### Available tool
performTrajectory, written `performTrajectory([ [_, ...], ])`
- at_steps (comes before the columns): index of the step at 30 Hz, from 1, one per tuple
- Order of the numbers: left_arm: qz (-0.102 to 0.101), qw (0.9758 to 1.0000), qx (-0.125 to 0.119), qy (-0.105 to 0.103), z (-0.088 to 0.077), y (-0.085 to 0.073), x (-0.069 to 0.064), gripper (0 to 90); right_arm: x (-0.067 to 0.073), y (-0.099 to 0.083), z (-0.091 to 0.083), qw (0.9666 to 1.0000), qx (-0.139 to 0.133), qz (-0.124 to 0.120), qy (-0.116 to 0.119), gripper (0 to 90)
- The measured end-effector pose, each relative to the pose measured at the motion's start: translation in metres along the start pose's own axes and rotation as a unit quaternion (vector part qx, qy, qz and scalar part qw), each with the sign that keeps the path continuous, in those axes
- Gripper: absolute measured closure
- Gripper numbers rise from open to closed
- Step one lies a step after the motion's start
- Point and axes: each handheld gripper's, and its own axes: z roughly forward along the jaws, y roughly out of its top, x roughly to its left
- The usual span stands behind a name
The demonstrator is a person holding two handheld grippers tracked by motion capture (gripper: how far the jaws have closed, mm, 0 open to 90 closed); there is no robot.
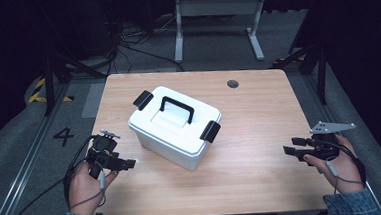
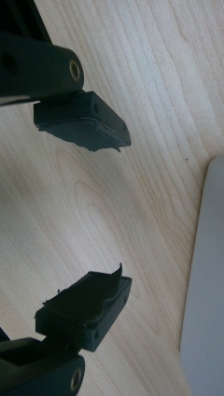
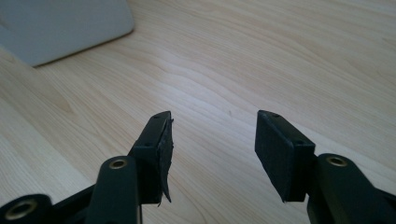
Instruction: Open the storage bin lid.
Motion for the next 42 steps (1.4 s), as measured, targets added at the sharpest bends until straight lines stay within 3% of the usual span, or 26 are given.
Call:
performTrajectory([
  [18, -0.005, 0.9999, -0.006, 0.009, -0.009, -0.017, 0.002, 28.2, 0.031, 0.073, -0.001, 0.9959, -0.025, -0.057, 0.067, 47.5],
  [27, -0.005, 0.9999, -0.002, 0.009, -0.009, -0.020, 0.000, 28.0, 0.046, 0.114, 0.008, 0.9926, -0.008, -0.078, 0.093, 47.4],
  [34, -0.004, 1.0000, 0.001, 0.009, -0.008, -0.021, 0.001, 27.9, 0.054, 0.135, 0.016, 0.9906, -0.007, -0.080, 0.111, 47.4],
  [42, -0.002, 1.0000, 0.001, 0.010, -0.008, -0.019, 0.003, 27.8, 0.073, 0.159, 0.032, 0.9871, 0.016, -0.105, 0.120, 48.0],
])
